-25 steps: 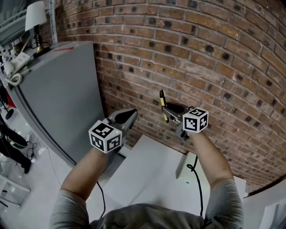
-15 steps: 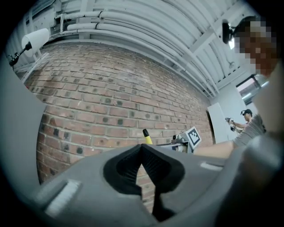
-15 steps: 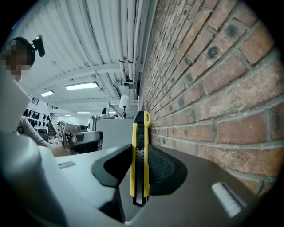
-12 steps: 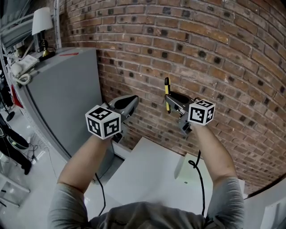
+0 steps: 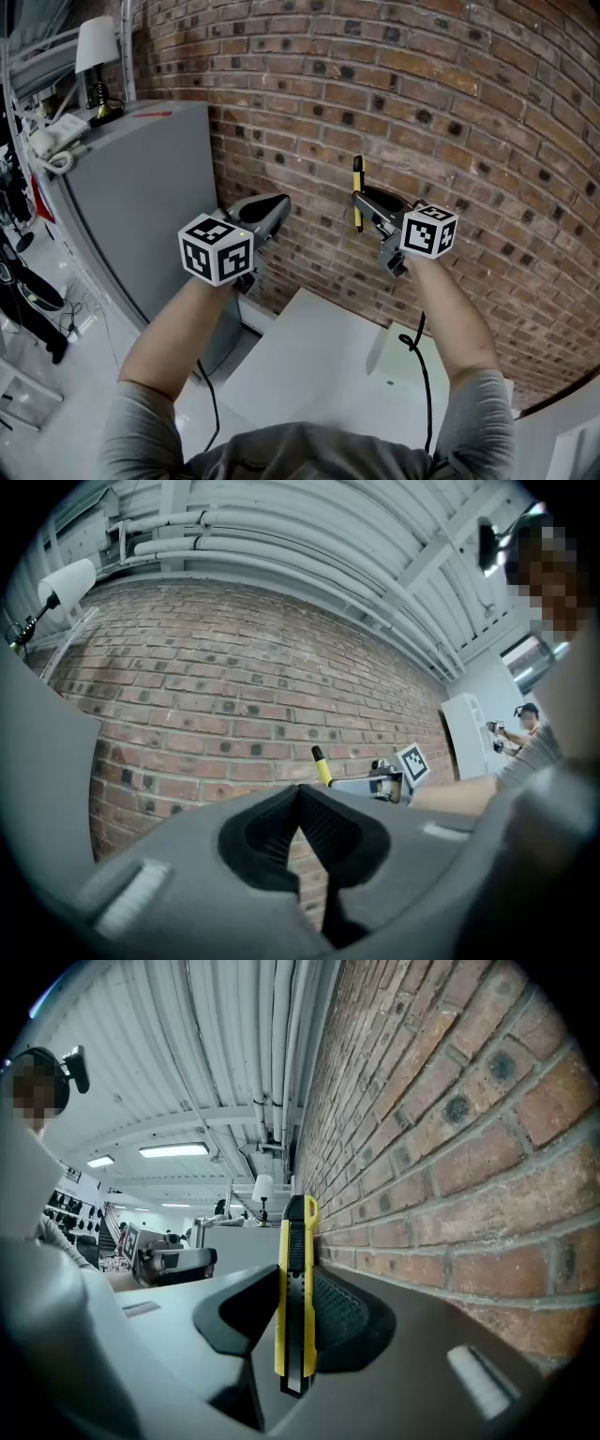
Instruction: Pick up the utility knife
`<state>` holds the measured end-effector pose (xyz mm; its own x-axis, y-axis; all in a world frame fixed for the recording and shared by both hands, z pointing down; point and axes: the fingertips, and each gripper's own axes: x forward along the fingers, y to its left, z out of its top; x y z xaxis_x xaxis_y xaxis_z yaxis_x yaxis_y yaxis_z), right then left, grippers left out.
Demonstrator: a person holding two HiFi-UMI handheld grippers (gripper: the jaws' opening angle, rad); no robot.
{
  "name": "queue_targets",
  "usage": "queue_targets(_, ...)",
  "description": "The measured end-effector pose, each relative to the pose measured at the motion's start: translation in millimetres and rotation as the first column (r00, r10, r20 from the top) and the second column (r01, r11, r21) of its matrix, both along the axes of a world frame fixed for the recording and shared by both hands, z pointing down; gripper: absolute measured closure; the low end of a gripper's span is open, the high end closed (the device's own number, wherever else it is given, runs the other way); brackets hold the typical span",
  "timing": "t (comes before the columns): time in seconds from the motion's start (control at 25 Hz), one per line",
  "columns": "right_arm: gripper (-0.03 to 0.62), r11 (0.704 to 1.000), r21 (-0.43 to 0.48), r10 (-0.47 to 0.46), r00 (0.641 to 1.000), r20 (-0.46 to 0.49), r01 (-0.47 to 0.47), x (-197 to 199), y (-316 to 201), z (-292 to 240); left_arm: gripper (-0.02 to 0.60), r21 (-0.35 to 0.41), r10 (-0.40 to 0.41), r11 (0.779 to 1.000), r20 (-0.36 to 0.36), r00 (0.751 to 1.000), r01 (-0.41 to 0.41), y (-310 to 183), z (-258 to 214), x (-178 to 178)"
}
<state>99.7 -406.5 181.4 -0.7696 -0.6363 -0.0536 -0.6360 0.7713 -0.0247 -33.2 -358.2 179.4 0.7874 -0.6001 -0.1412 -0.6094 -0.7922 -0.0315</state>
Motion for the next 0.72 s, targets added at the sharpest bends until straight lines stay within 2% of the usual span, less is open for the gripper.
queue_targets(0.72, 0.470, 1.000, -0.007, -0.009, 1.000, 0.022, 0.009, 0.3, 1.9, -1.8, 0.583, -0.009, 0.006, 1.000, -0.016, 1.000, -0.006, 2.7, -3.6, -1.0)
